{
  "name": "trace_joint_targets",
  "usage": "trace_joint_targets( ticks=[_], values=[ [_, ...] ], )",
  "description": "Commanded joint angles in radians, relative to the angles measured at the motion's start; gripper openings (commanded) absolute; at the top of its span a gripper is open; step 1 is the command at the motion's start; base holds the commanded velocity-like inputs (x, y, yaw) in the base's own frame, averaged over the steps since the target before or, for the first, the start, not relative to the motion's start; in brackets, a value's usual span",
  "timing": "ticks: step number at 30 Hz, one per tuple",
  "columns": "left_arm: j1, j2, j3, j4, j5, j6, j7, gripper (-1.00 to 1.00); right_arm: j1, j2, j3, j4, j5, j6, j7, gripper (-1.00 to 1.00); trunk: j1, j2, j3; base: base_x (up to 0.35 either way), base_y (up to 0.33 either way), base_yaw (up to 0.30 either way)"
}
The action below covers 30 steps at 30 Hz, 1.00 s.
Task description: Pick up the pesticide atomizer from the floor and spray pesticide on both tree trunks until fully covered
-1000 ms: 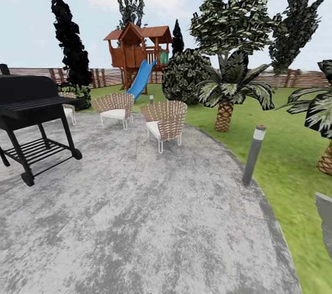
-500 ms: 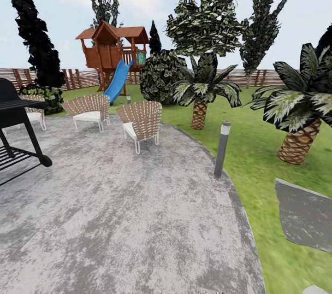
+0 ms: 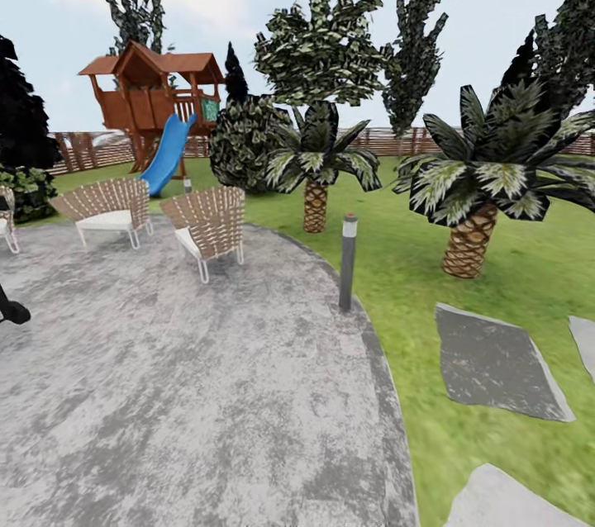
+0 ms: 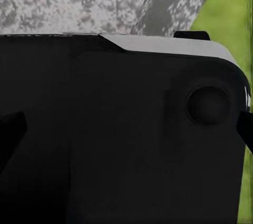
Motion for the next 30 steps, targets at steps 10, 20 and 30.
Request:
trace_joint_targets(
  ticks=[10, 20, 30],
  values=[
    [0.000, 0.000, 0.000, 0.000, 0.001, -0.003, 0.001, 1.00, -0.001, 0.000, 0.000, 0.001, 0.000, -0.003, 0.001, 1.00, 0.000, 0.000, -0.001, -0.041, -0.265, -0.265],
    [0.000, 0.000, 0.000, 0.001, 0.001, -0.003, 0.003, 1.00, -0.001, 0.000, 0.001, 0.001, 0.001, -0.003, 0.001, 1.00, 0.000, 0.000, -0.001, -0.001, -0.267, -0.266],
    [0.001, -0.001, -0.001, 0.001, 0.001, -0.003, 0.003, 1.00, -0.001, 0.000, 0.001, 0.001, 0.001, -0.004, 0.001, 1.00, 0.000, 0.000, -0.001, 0.000, -0.268, -0.266]
  ],
)
